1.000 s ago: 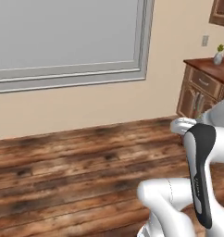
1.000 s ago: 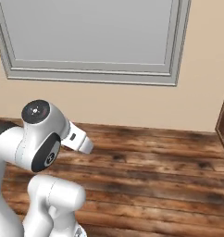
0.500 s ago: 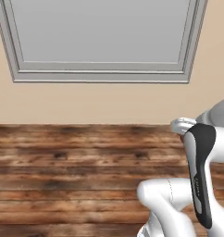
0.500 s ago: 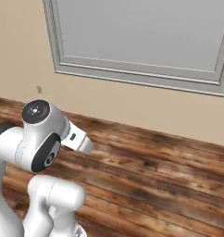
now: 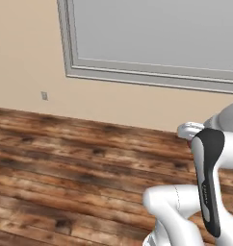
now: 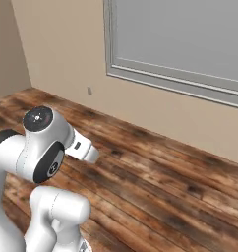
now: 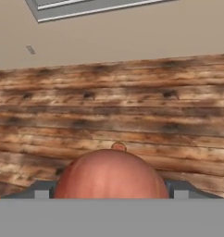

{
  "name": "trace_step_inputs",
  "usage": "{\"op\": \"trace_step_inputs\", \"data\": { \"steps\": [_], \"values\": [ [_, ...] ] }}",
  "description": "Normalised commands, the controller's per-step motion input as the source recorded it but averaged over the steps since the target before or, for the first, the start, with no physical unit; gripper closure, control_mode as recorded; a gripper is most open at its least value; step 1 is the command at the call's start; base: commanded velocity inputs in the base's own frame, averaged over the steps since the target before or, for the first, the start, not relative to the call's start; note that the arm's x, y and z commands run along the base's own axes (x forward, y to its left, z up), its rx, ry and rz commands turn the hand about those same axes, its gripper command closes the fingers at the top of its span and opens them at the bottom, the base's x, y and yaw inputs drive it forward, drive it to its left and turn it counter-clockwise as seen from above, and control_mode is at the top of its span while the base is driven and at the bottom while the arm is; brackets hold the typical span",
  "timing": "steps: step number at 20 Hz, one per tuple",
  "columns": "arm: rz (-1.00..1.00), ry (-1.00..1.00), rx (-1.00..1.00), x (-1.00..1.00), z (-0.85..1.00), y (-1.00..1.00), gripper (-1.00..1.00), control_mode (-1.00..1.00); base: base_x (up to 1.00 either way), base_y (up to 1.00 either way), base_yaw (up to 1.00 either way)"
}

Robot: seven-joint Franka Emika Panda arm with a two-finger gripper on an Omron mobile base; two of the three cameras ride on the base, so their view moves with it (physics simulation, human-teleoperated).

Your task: Pick onion from the fridge and place it on the plate on the counter.

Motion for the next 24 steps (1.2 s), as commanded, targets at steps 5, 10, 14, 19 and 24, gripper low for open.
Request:
{"op": "trace_step_inputs", "data": {
  "steps": [5,10,14,19,24],
  "values": [
    [0.00,0.00,0.00,0.00,0.00,0.00,1.00,1.00,-0.15,0.00,0.45],
    [0.00,0.00,0.00,0.00,0.00,0.00,1.00,1.00,-0.18,0.00,0.48],
    [0.00,0.00,0.00,0.00,0.00,0.00,1.00,1.00,-0.25,0.00,0.53],
    [0.00,0.00,0.00,0.00,0.00,0.00,1.00,1.00,-0.20,0.00,0.55],
    [0.00,0.00,0.00,0.00,0.00,0.00,1.00,1.00,-0.11,0.00,0.56]
  ]
}}
